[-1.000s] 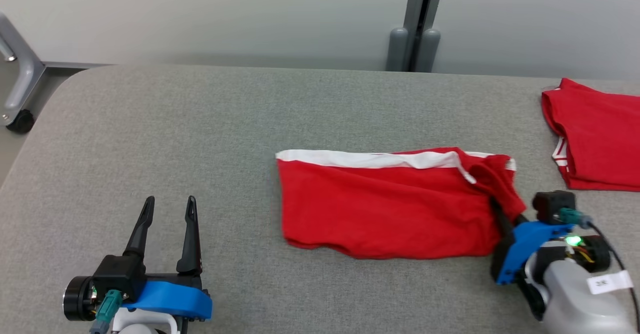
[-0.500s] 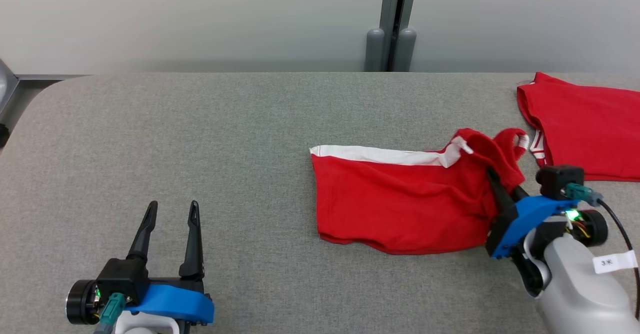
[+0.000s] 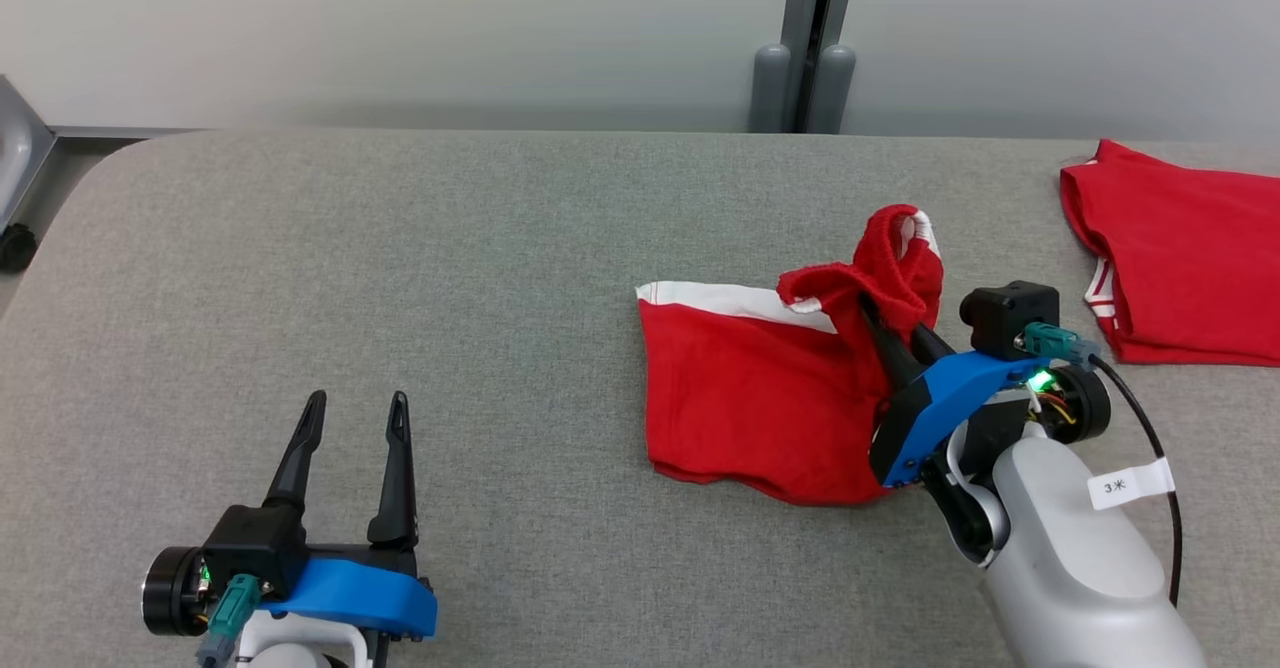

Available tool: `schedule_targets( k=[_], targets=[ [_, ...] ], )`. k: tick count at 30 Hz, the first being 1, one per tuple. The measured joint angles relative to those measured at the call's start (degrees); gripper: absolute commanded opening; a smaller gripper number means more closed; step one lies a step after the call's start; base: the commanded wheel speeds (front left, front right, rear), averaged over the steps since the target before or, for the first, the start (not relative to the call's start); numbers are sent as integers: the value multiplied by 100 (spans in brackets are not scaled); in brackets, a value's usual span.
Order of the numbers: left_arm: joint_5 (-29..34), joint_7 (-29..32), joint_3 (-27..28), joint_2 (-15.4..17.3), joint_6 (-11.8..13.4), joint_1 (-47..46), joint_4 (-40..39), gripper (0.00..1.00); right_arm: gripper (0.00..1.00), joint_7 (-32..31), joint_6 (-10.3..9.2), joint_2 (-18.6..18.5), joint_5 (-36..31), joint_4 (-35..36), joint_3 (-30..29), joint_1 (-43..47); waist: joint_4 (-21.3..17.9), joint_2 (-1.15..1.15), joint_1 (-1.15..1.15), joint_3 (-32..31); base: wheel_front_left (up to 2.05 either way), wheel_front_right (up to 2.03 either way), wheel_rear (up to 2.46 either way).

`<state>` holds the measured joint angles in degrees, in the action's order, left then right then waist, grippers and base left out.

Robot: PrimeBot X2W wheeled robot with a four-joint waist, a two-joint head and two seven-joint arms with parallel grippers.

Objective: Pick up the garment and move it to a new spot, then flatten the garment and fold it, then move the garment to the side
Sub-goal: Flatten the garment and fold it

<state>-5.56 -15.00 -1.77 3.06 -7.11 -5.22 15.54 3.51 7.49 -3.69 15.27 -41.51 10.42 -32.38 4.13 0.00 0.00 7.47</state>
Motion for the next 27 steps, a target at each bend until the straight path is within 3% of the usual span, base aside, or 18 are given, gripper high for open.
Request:
schedule_targets(
  k=[5, 27],
  targets=[
    [-18, 0, -48, -3, 0, -90, 19, 100, 0, -134, 0, 63, -226, 90, -122, -76, 63, 0, 0, 84, 0, 0, 0],
    [-253, 0, -303, -10, 24, -287, 96, 100, 0, -113, 0, 85, 558, -499, 1076, -498, 446, 0, 0, 252, 0, 0, 0]
  ],
)
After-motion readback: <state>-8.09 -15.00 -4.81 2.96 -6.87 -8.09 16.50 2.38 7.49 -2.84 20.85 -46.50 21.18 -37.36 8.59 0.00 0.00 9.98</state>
